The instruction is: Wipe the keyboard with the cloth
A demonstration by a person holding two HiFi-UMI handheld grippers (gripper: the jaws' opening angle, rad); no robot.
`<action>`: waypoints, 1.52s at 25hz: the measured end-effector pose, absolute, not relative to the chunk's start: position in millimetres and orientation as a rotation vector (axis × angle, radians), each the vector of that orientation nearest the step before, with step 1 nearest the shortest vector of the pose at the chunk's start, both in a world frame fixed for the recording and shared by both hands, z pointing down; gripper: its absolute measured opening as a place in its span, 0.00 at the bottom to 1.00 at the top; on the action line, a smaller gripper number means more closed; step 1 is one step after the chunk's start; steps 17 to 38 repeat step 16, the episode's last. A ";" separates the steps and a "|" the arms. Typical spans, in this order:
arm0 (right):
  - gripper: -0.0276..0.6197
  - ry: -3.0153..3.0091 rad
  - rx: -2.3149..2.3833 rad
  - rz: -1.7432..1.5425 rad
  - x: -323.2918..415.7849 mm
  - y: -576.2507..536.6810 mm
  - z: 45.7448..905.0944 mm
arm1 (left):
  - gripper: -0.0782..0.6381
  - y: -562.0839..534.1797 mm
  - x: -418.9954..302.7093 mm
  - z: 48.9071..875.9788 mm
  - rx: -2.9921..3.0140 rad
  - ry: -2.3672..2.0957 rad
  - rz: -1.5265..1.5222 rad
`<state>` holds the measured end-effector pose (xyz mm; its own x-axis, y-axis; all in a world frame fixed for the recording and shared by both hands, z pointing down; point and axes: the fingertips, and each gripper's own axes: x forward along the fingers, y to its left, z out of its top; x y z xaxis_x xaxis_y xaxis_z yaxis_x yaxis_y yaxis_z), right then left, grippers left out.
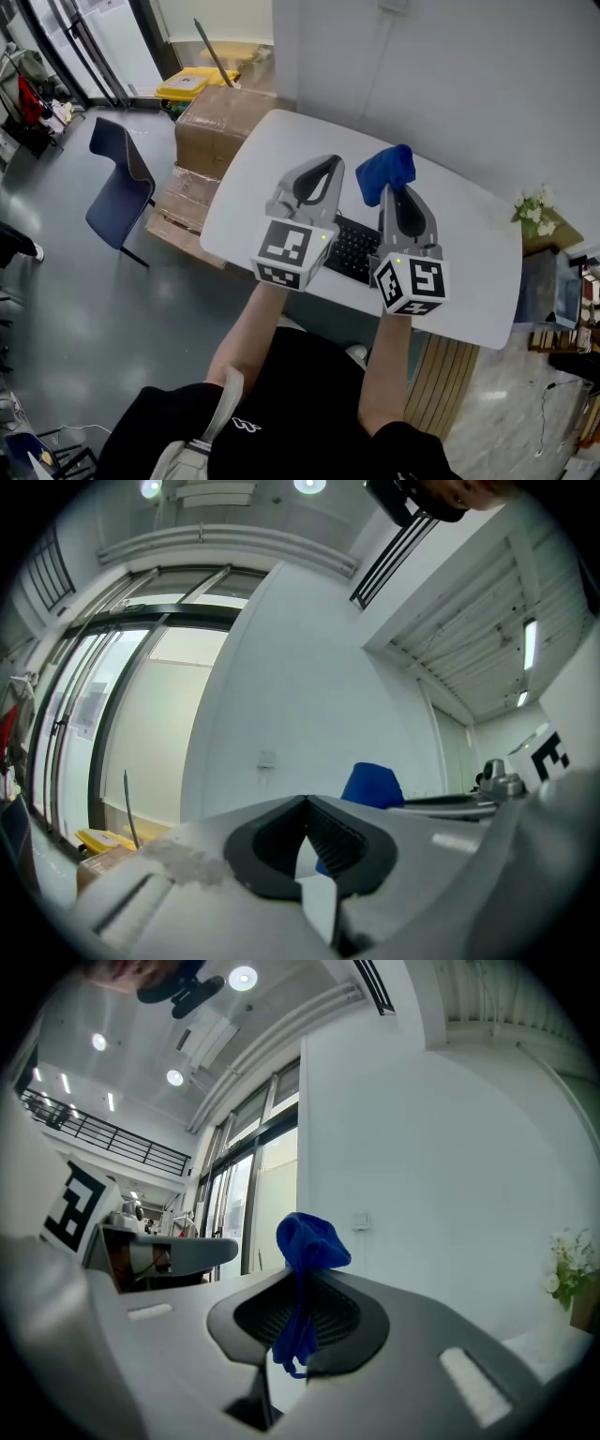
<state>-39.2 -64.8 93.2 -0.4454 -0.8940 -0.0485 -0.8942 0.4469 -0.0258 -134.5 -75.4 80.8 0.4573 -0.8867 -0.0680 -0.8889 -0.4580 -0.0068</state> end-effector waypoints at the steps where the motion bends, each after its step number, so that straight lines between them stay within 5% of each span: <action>1: 0.10 2.630 -1.619 0.008 -41.9 -63.6 93.2 | 0.09 -74.8 -136.6 80.9 -2.648 1.617 0.089; 38: 0.10 2.681 -1.615 0.042 -49.0 -60.0 94.1 | 0.09 -75.9 -132.2 89.0 -2.688 1.616 0.107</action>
